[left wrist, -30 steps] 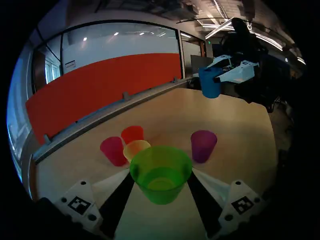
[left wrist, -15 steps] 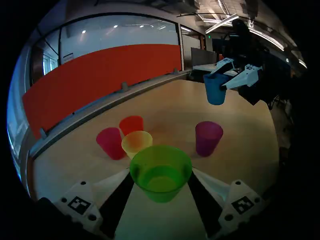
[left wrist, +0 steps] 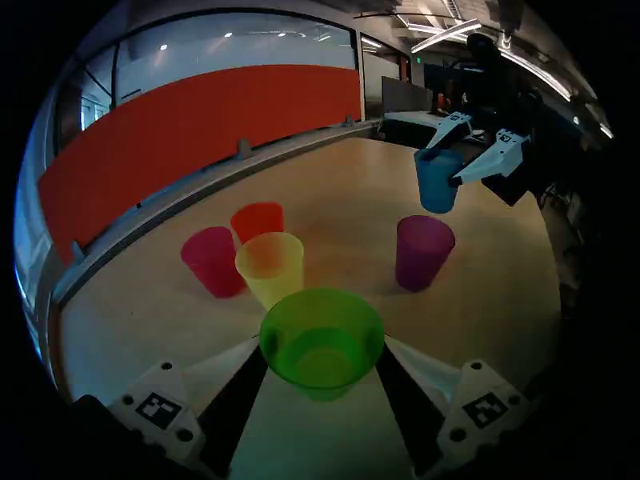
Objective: Pour water
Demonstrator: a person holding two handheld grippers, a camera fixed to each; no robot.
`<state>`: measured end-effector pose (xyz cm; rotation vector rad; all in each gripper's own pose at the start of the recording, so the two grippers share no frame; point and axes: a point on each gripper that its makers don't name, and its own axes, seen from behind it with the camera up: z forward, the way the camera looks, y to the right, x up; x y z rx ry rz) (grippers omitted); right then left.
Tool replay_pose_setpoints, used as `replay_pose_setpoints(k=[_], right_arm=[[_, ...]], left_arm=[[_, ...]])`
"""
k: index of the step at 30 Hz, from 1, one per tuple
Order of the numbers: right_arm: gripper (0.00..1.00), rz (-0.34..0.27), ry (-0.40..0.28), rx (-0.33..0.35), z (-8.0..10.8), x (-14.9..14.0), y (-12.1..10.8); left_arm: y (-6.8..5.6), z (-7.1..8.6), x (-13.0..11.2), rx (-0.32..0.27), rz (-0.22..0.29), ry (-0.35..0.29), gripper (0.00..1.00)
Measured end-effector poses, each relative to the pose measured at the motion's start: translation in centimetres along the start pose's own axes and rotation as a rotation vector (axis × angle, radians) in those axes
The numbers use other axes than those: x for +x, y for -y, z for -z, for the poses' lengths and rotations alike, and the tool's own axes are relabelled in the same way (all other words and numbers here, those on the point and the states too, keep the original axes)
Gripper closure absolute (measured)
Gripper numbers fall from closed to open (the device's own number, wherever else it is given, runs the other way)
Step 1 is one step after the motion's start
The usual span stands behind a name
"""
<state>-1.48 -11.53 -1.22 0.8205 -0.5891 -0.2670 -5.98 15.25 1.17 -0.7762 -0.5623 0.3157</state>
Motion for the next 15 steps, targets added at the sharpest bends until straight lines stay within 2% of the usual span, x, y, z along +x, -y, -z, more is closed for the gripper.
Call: replay_pose_setpoints(k=[15], right_arm=[[0.07, -0.014, 0.052, 0.011, -1.5, -2.8, 0.2]], left_arm=[[-0.1, -1.3, -2.1, -0.024, 0.029, 0.032, 0.14]])
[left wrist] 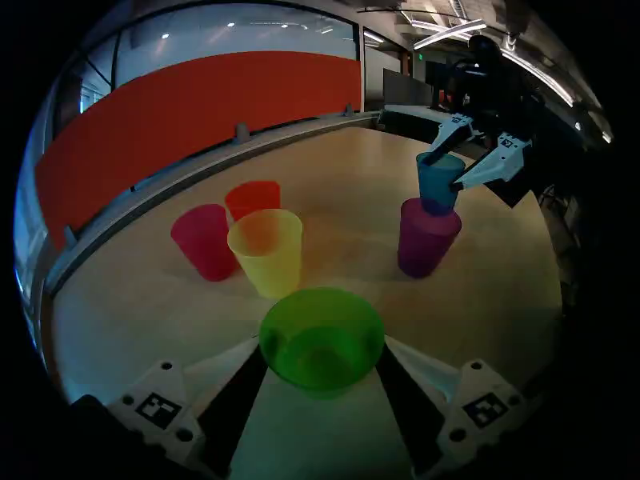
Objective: Pour water
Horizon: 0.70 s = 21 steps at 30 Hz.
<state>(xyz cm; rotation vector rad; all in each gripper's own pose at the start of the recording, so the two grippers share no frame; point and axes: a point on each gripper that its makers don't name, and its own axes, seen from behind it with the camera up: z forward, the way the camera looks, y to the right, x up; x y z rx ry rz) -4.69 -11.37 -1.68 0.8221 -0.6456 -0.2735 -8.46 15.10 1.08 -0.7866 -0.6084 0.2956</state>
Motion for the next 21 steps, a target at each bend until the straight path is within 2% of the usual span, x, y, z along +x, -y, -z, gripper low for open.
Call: replay_pose_setpoints(k=[21], right_arm=[[0.07, -0.012, 0.010, 0.005, -0.6, -1.2, 0.8]], left_arm=[[0.0, 0.2, -1.0, -0.014, 0.036, 0.004, 0.13]])
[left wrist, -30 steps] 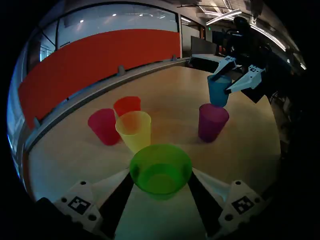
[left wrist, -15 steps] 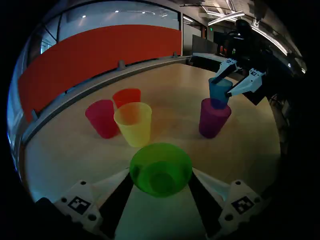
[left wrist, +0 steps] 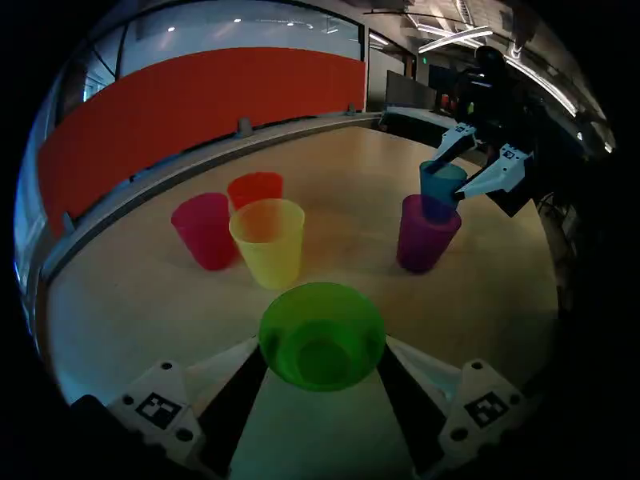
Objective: Pour water
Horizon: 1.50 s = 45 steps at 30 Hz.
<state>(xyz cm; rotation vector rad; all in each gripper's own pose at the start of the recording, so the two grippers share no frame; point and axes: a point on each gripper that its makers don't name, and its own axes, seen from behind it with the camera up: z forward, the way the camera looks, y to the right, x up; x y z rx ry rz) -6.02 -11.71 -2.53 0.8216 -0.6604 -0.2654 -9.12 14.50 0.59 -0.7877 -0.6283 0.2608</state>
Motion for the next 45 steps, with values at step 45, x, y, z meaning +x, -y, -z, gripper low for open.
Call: replay_pose_setpoints(k=[45], right_arm=[[0.00, 0.020, 0.050, -0.045, -0.5, -4.0, 0.5]], left_arm=[[-0.6, 3.2, -2.5, 0.038, 0.080, -0.012, 0.09]])
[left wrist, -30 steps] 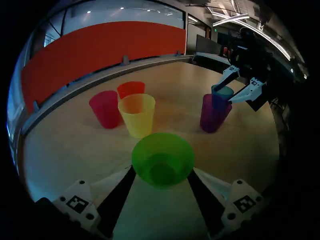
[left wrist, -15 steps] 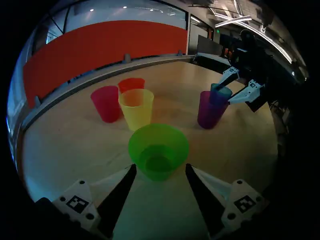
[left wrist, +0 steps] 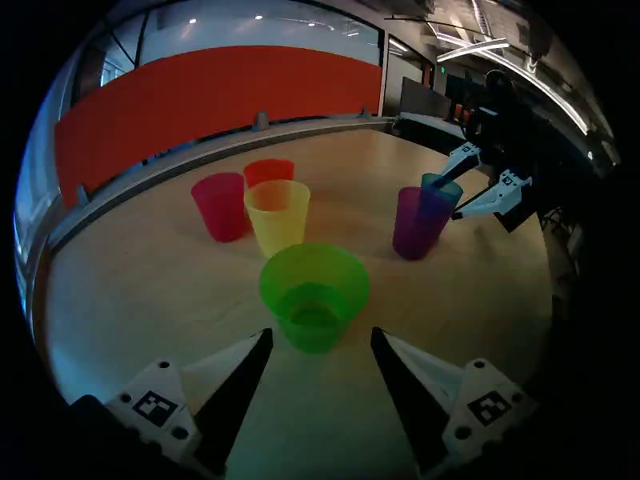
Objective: Pour water
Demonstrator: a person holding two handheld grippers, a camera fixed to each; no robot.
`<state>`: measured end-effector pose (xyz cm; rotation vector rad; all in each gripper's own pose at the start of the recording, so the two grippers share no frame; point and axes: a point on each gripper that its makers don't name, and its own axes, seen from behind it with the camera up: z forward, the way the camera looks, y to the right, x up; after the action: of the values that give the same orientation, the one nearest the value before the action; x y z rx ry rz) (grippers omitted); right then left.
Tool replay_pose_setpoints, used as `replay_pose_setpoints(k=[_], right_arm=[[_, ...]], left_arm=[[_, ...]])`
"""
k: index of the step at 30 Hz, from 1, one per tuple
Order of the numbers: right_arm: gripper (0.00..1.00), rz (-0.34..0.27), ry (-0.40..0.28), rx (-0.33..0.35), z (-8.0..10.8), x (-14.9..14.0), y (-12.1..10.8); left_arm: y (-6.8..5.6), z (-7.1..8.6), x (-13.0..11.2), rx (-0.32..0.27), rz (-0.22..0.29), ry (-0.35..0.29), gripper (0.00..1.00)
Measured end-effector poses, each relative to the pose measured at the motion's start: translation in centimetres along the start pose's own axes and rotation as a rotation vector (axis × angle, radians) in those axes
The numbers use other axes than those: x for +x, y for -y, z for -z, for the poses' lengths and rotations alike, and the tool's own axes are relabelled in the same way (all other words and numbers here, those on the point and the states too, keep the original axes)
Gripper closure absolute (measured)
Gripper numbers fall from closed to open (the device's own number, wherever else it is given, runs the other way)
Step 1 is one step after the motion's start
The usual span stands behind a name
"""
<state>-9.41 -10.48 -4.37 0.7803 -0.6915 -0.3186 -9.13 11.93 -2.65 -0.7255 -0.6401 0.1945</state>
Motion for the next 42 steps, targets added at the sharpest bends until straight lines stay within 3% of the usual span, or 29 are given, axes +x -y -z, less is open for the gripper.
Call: replay_pose_setpoints(k=[14, 32, 42], right_arm=[[0.00, -0.014, -0.044, -0.072, 3.1, -0.1, 0.1], [0.00, -0.070, -0.196, -0.194, 7.9, 2.1, 0.1], [0.00, -0.110, -0.314, -0.304, 10.4, 4.4, -1.1]], left_arm=[[0.3, 3.1, 0.8, 0.069, 0.043, -0.082, 0.09], [2.4, 8.4, 3.3, 0.292, 0.048, -0.263, 0.09], [3.8, 10.5, 4.8, 0.394, 0.056, -0.357, 0.09]])
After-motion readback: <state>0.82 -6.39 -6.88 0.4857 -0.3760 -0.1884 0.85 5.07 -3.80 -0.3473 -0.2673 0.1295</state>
